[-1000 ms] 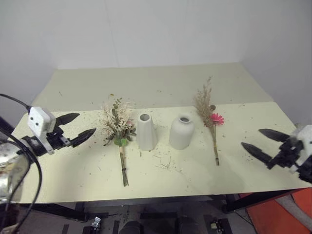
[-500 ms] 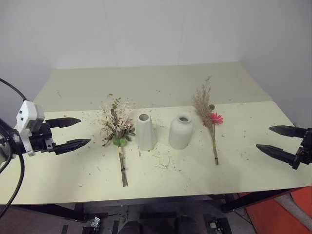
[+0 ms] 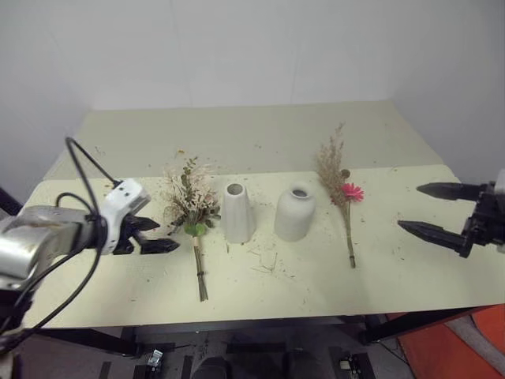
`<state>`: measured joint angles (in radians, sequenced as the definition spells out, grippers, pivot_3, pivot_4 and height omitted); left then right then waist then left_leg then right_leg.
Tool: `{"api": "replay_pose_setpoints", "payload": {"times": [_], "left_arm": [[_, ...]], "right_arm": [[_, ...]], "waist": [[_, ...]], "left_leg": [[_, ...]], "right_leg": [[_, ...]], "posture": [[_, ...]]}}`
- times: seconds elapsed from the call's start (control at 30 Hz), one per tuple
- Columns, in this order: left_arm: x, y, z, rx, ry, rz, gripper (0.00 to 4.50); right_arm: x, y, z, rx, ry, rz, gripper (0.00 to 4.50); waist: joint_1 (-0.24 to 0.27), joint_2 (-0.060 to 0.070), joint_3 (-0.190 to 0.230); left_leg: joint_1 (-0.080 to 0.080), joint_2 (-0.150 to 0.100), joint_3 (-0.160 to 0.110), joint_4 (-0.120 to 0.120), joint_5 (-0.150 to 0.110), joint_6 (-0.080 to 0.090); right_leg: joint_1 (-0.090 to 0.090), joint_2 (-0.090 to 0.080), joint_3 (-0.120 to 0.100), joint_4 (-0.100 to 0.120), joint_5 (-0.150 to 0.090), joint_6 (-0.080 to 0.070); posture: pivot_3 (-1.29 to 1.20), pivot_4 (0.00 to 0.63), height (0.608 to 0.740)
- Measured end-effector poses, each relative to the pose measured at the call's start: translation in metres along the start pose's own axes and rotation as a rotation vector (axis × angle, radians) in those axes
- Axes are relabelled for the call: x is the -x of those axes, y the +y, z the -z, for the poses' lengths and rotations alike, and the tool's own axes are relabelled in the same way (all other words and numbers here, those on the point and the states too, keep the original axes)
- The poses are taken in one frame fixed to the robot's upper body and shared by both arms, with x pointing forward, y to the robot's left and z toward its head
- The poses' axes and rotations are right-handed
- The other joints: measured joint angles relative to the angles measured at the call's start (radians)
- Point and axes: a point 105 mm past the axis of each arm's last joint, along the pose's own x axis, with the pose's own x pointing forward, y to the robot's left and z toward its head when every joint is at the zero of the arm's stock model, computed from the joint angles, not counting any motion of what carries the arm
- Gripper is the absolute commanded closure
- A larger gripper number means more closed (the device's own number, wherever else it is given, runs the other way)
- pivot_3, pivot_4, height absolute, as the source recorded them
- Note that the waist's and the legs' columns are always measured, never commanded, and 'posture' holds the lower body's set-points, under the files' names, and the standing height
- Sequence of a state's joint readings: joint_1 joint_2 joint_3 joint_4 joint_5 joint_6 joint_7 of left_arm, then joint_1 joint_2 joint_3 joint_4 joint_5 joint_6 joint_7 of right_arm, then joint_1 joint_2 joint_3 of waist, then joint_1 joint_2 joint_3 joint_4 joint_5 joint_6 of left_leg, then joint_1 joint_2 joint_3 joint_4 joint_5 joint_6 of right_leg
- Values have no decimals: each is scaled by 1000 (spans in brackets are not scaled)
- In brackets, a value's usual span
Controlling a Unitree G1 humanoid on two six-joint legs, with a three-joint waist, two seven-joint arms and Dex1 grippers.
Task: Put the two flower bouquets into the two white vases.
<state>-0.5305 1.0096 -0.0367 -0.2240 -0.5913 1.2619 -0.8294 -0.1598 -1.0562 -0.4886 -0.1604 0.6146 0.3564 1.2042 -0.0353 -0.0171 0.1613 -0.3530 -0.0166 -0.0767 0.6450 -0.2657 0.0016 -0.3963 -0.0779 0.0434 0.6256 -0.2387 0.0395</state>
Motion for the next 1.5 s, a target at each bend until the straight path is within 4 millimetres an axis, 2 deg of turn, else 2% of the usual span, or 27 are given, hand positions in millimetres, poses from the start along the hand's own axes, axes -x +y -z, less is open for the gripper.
{"api": "replay_pose_setpoints", "payload": {"times": [0.1,0.23,0.37,0.5,0.73,0.83,0.9,0.97,1.03,1.1,1.27,1.5], "left_arm": [[-27,-7,3,72,81,-17,22],[-50,-6,14,115,164,-80,22],[-57,4,11,99,171,-182,843],[-57,20,10,108,152,-272,2091],[-46,51,5,169,67,-403,4266],[-33,64,-15,213,-66,-444,4352],[-17,67,-44,199,-242,-440,4352],[-3,61,-73,146,-419,-403,4352],[14,42,-107,66,-656,-291,4352],[28,17,-131,-9,-843,-157,4352],[50,-33,-160,-161,-1062,181,4352],[47,-58,-181,-189,-1143,384,4352]], "right_arm": [[-11,3,-10,34,-25,-69,0],[-18,2,-22,73,-53,-116,0],[-22,5,-25,86,-60,-155,0],[-22,7,-25,86,-59,-169,0],[-21,9,-23,74,-56,-202,0],[-20,8,-20,59,-56,-209,0],[-21,6,-23,65,-63,-218,0],[-22,5,-26,75,-70,-222,0],[-25,4,-27,72,-73,-233,0],[-27,4,-26,60,-74,-246,0],[-36,3,-20,-24,-45,-254,0],[-42,2,-20,-64,-34,-233,0]], "waist": [[-4,-1,0],[-6,-1,0],[3,0,0],[6,0,0],[10,0,0],[19,0,0],[22,0,0],[23,0,0],[23,0,0],[23,0,0],[22,0,0],[20,0,0]], "left_leg": [[0,0,0,0,0,0],[0,0,0,0,0,0],[2,-1,0,0,0,-1],[2,-1,0,0,1,-1],[-1,-1,0,0,2,-3],[-4,-1,-1,1,2,-4],[-5,-1,0,1,3,-5],[-5,-1,0,1,3,-5],[-5,-2,0,1,4,-7],[-5,-3,0,1,5,-8],[-5,-3,1,1,5,-8],[-5,-3,1,2,5,-8]], "right_leg": [[0,0,0,0,0,0],[-2,0,1,1,0,0],[0,-1,1,2,0,0],[1,0,1,3,0,0],[-4,-1,1,3,0,0],[-7,-1,1,3,1,-1],[-8,-2,0,3,1,-1],[-8,-3,0,2,1,-1],[-8,-4,0,1,1,-1],[-7,-5,0,1,1,0],[-7,-5,0,2,1,0],[-7,-5,0,2,1,0]], "posture": [[0,150,740],[0,150,740],[0,150,740],[0,150,740],[0,150,740],[0,150,740],[0,150,740],[0,150,740],[0,150,740],[0,150,740],[0,150,740],[0,150,740]]}}
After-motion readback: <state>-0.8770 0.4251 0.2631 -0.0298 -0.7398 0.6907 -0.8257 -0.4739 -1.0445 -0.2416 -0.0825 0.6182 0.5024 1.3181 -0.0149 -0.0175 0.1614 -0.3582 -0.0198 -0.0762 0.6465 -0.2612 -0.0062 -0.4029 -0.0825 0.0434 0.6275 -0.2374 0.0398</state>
